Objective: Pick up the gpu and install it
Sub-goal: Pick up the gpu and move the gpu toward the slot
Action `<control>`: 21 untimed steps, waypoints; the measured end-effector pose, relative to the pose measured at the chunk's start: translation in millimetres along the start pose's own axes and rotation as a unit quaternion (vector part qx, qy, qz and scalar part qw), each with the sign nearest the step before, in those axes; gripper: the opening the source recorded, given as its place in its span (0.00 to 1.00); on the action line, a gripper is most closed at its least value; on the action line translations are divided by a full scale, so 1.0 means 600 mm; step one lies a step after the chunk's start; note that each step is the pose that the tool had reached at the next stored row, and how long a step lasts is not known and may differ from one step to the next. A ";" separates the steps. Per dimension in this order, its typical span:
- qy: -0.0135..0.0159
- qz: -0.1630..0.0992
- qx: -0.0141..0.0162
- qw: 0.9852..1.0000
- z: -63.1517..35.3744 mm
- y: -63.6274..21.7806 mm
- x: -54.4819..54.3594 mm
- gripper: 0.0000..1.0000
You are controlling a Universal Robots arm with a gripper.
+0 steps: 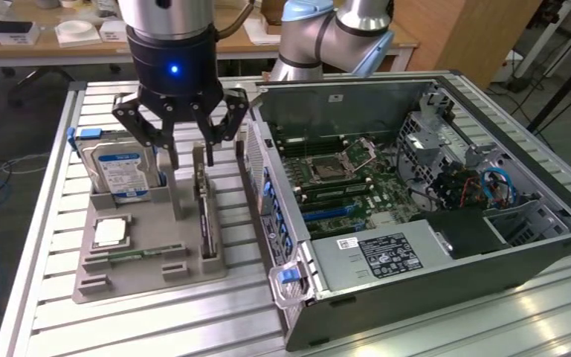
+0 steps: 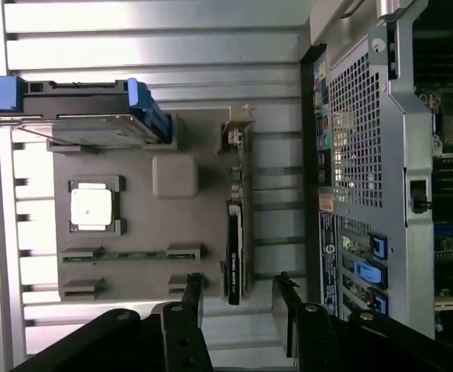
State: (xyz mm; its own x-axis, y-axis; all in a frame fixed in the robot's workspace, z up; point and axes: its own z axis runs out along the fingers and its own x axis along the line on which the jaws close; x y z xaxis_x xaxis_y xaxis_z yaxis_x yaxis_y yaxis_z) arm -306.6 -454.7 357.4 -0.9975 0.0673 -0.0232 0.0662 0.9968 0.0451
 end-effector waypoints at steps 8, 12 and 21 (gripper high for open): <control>0.000 0.000 0.000 1.000 0.014 -0.002 0.000 0.49; 0.000 0.000 0.000 1.000 0.015 -0.002 0.000 0.49; 0.000 0.000 0.000 1.000 0.035 -0.003 0.001 0.49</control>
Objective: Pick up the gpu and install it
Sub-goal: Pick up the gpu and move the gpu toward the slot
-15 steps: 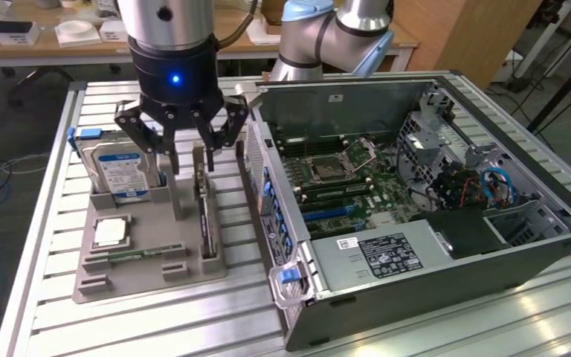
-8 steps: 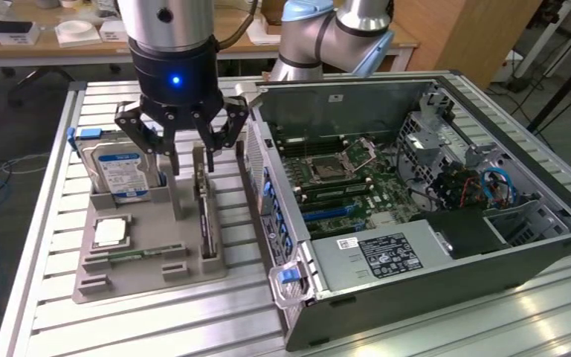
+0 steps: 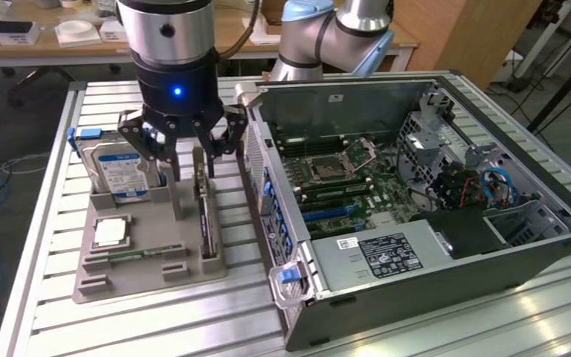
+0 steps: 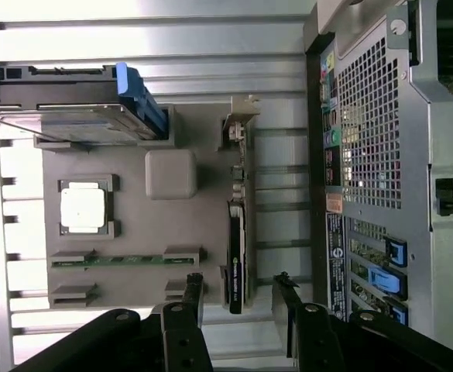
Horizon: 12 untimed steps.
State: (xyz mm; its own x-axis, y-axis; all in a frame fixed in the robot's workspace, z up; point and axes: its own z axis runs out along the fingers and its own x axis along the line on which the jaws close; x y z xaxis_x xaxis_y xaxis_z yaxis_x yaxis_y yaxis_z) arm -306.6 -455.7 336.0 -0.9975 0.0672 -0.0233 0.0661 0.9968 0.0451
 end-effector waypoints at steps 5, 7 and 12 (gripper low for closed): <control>0.000 0.000 0.000 1.000 0.015 -0.001 0.000 0.49; 0.000 0.000 0.000 1.000 0.021 -0.001 0.000 0.49; 0.000 0.000 0.000 1.000 0.036 -0.002 0.001 0.49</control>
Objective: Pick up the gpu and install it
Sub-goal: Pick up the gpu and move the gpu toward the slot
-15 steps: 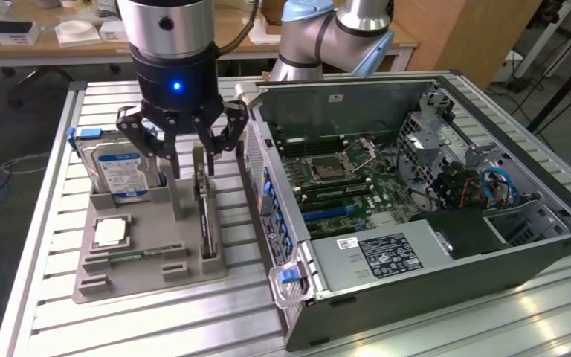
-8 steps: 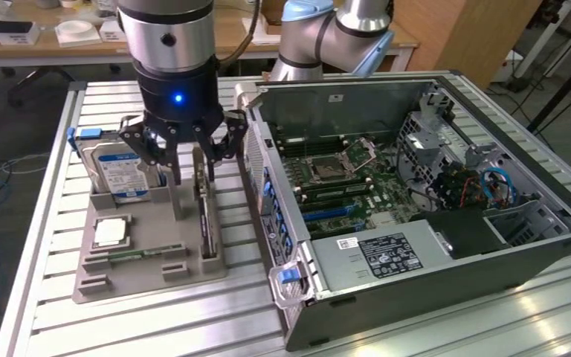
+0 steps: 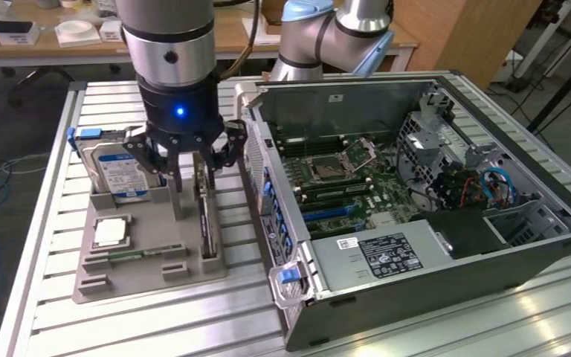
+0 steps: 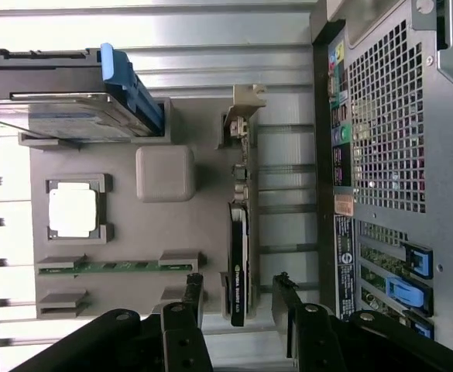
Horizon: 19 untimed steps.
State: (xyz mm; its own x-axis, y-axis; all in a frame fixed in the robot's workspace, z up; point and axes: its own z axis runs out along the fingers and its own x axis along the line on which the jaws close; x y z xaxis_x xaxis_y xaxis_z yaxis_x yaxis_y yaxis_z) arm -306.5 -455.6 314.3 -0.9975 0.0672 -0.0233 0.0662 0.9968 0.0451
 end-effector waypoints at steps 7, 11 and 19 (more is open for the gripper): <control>0.000 0.000 0.000 1.000 0.016 -0.001 -0.001 0.49; 0.000 0.000 0.000 1.000 0.016 -0.001 -0.001 0.49; 0.000 0.000 0.000 1.000 0.035 -0.001 -0.002 0.49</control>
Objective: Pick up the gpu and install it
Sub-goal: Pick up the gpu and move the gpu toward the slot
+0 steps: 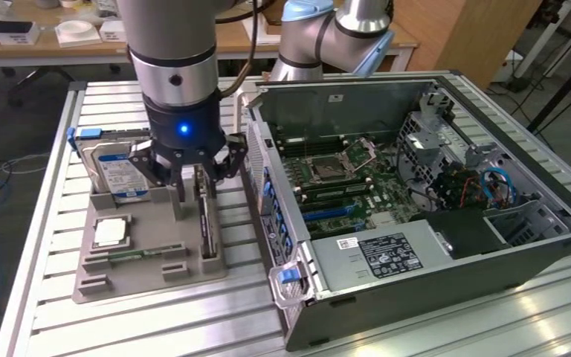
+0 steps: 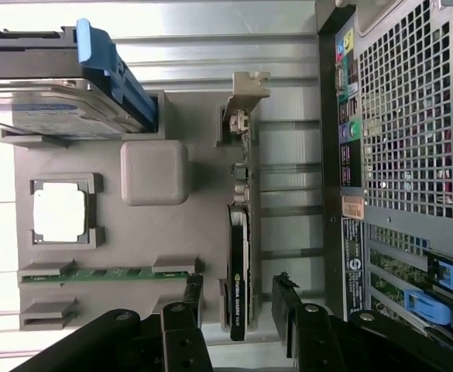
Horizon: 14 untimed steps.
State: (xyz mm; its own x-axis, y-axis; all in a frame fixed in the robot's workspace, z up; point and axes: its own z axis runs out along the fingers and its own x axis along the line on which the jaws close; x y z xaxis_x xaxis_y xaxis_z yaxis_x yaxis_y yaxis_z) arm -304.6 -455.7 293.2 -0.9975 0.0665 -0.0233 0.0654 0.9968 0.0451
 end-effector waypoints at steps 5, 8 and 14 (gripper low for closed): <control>0.000 -0.001 0.001 1.000 0.011 0.000 -0.001 0.49; 0.000 -0.001 0.001 1.000 0.014 0.000 -0.002 0.49; 0.000 -0.001 0.001 1.000 0.032 0.000 -0.001 0.49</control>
State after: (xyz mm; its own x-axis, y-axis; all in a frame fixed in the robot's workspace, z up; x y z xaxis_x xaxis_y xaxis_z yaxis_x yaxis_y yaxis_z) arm -303.5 -454.7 274.0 -0.9976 0.0653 -0.0236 0.0642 0.9970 0.0439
